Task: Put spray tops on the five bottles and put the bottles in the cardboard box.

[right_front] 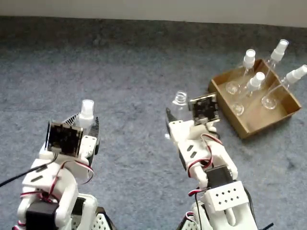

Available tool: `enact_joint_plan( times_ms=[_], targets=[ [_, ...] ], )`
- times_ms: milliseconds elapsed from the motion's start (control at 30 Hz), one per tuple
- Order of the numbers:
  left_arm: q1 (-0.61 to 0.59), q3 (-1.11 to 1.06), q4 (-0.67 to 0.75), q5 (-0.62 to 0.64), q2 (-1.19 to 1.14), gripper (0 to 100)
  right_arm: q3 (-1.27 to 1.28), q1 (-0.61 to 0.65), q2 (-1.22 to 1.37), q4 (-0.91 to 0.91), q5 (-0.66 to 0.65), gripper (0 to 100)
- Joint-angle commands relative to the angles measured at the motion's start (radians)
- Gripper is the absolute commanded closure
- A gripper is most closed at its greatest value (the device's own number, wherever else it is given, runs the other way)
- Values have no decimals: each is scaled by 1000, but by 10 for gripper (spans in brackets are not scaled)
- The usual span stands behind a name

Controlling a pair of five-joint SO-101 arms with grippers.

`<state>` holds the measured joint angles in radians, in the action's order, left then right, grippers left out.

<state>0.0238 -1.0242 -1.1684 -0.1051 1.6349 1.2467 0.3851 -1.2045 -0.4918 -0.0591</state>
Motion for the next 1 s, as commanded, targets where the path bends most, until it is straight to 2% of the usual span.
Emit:
enact_joint_plan(
  times_ms=[0, 100, 300, 400, 567, 667, 967],
  targets=[
    [-7, 189, 0, -12, -203, 958, -13, 88, -24, 30, -121, 953],
    [-5, 251, 6, -9, -249, 958, -13, 130, -24, 39, -167, 953],
    [90, 321, 43, -8, -265, 958, 125, 150, -25, 266, -169, 953],
    [120, 320, 137, 20, -265, 958, 199, 150, -25, 311, -172, 953],
    [127, 318, 288, 196, -266, 958, 239, 150, -25, 317, -167, 953],
    [128, 300, 387, 250, -268, 958, 248, 151, -25, 348, -166, 954],
    [130, 240, 695, 256, -481, 958, 432, 150, -25, 591, -166, 954]
  ],
)
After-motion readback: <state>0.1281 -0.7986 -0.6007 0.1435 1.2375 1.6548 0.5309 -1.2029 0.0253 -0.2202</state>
